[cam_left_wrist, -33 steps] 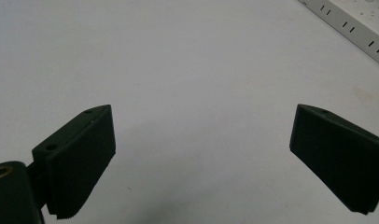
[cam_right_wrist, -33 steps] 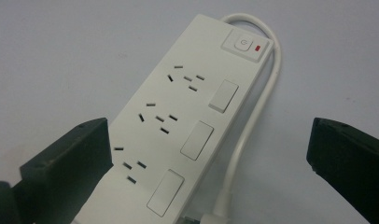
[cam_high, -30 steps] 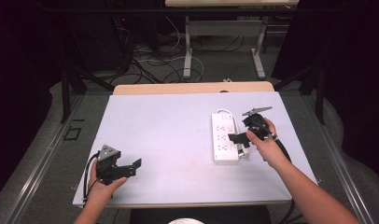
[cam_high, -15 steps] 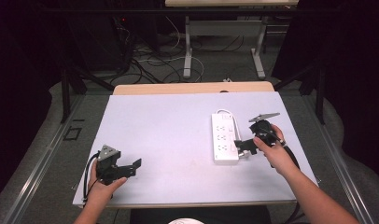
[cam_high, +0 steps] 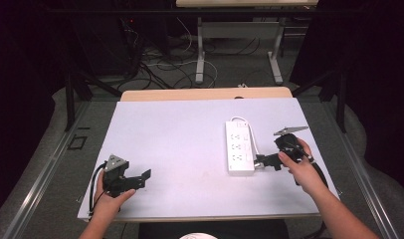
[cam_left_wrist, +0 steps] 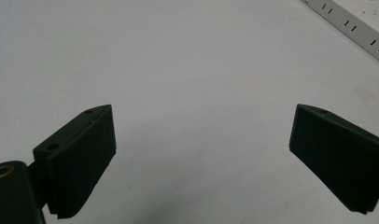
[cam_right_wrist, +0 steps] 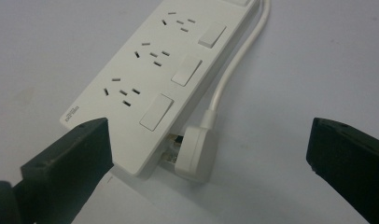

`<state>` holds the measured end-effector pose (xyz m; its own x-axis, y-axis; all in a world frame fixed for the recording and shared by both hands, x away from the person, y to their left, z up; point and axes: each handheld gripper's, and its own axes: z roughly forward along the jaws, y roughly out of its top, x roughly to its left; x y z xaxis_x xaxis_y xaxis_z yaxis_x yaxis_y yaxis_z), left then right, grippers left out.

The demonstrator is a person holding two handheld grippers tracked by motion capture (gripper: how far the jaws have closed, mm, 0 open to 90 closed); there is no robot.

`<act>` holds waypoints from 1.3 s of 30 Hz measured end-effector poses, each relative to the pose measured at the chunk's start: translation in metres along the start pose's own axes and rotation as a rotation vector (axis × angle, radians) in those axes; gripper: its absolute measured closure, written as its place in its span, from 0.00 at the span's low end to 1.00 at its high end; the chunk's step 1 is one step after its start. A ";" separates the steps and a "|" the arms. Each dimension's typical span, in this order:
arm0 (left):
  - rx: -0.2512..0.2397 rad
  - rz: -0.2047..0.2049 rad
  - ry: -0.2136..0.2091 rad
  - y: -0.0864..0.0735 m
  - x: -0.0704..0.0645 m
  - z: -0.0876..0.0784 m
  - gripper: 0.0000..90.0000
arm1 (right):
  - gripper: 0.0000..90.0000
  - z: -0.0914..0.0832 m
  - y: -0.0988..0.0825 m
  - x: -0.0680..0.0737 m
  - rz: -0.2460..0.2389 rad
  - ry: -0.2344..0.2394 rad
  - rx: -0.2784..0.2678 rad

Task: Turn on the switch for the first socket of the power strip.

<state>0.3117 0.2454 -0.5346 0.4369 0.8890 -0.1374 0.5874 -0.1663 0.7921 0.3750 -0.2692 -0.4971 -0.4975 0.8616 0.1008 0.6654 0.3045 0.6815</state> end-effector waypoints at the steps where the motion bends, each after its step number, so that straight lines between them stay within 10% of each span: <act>1: -0.001 0.001 0.000 0.000 0.000 0.000 0.08 | 0.00 -0.001 -0.001 -0.001 0.005 0.001 -0.002; 39: -0.005 -0.009 0.013 -0.001 0.000 0.000 0.08 | 0.01 -0.048 -0.068 -0.036 0.167 -0.056 -0.101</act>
<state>0.3110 0.2458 -0.5353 0.4229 0.8958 -0.1369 0.5880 -0.1563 0.7936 0.3209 -0.3403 -0.5124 -0.3514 0.9188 0.1797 0.6751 0.1157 0.7286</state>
